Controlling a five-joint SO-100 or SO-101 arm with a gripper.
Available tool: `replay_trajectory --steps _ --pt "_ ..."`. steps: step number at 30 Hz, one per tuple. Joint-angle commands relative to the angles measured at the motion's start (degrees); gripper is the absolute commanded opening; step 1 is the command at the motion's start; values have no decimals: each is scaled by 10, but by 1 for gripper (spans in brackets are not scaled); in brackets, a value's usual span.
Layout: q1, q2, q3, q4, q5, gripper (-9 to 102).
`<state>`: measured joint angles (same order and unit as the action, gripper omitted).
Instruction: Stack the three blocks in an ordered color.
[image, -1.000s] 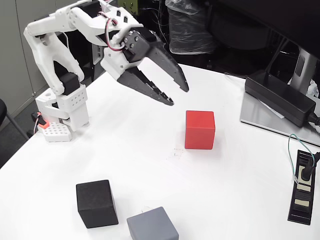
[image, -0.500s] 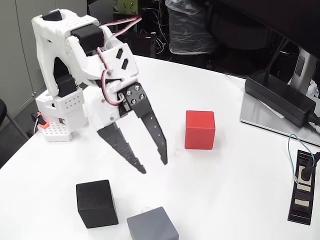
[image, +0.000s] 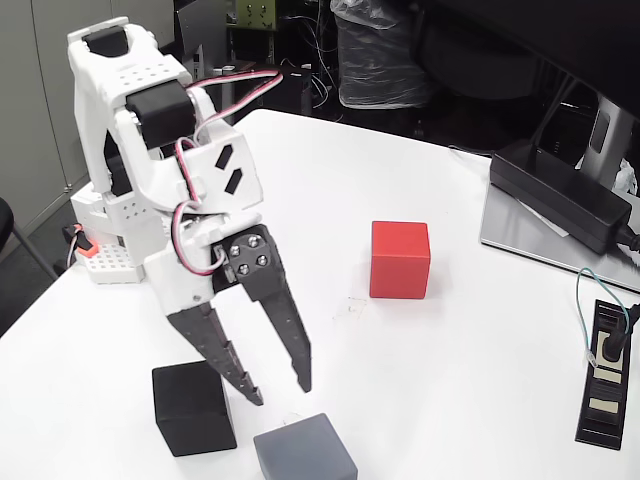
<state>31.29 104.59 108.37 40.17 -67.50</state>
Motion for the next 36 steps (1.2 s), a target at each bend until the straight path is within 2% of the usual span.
replay_trajectory --steps 1,7,14,26,36 --pt "5 2 -48 -2 -15 19" --pt "12 -24 -64 -2 -130 32" --pt "57 -86 -65 -9 -236 33" --pt "66 -156 -68 -11 -268 33" --pt "65 -250 -134 -61 -261 33"
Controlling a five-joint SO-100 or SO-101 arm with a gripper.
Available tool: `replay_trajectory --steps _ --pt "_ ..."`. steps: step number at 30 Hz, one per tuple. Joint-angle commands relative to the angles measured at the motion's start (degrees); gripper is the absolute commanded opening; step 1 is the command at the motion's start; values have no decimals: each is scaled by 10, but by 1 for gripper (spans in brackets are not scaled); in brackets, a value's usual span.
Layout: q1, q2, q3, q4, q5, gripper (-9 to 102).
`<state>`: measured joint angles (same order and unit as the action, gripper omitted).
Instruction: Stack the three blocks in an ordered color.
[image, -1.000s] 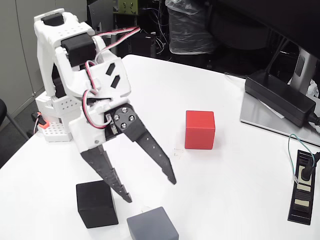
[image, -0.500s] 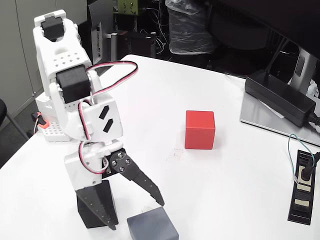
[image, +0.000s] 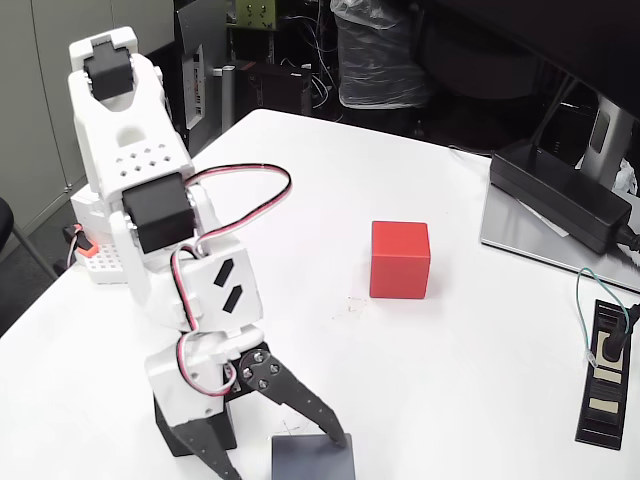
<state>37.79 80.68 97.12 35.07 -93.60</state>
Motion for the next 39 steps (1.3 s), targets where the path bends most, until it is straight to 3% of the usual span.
replay_trajectory --steps 1,18,39 --pt "0 -18 -26 -11 0 33" --pt "4 -40 -41 -13 3 33" --pt "38 -33 -44 -13 205 33"
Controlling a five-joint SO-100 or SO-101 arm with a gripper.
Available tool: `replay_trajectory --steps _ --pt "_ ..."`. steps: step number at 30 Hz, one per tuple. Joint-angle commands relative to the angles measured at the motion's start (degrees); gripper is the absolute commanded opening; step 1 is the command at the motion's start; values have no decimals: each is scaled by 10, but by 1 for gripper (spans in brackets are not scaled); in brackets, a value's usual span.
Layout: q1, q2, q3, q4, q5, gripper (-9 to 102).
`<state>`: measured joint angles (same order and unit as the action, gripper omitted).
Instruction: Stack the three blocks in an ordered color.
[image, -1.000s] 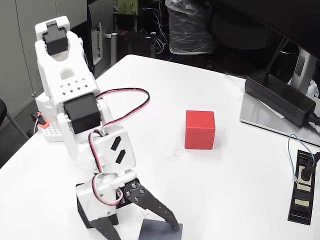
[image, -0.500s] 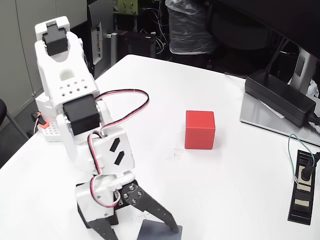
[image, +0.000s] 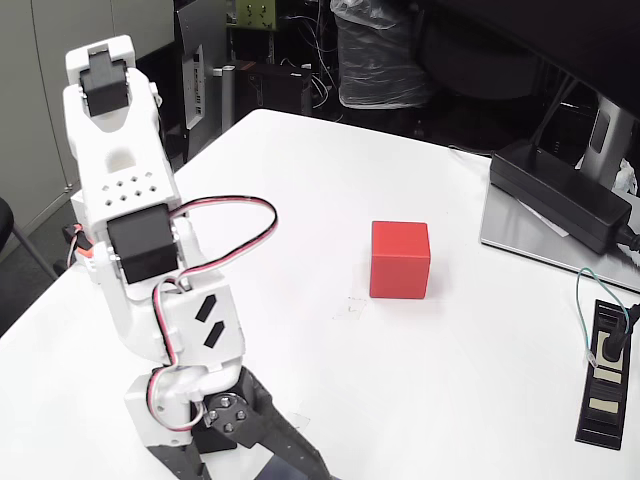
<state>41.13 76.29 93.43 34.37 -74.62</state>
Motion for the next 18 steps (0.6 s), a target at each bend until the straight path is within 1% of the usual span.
replay_trajectory --steps 1,11,18 --pt "4 16 -8 -3 21 33" --pt "4 94 -4 1 113 33" --pt "4 102 -4 8 199 33"
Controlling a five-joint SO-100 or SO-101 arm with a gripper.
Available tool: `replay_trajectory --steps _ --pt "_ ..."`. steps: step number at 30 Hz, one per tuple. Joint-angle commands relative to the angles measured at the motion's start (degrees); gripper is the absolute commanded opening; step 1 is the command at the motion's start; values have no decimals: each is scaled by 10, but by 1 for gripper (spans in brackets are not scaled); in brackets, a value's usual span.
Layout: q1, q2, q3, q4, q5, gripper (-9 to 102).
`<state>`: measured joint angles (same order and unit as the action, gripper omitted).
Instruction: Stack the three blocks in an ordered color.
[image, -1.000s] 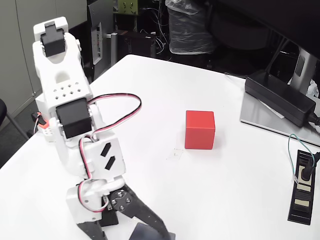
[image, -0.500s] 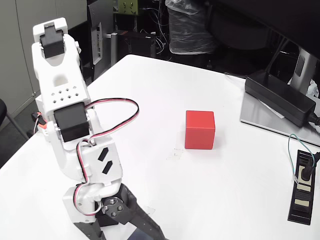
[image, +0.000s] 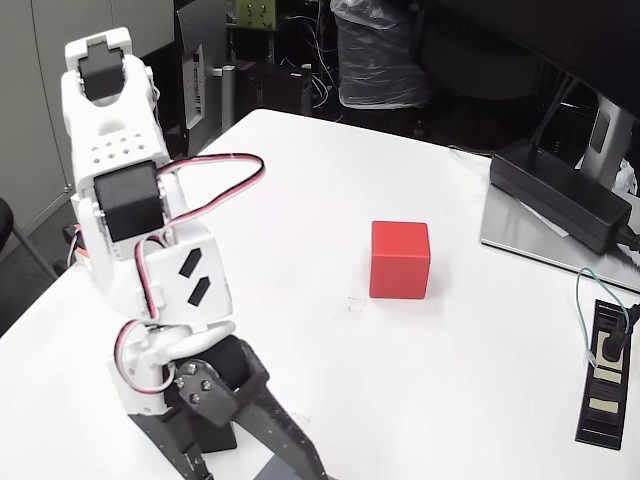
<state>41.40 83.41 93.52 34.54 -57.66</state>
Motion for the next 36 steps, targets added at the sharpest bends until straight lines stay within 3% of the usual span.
replay_trajectory --steps 1,9,18,32,36 --pt "2 29 -4 14 40 33" --pt "-35 25 -13 108 96 33" --pt "-61 24 -15 117 180 33" --pt "-59 -89 -154 127 185 33" --pt "-58 -102 -177 171 181 33"
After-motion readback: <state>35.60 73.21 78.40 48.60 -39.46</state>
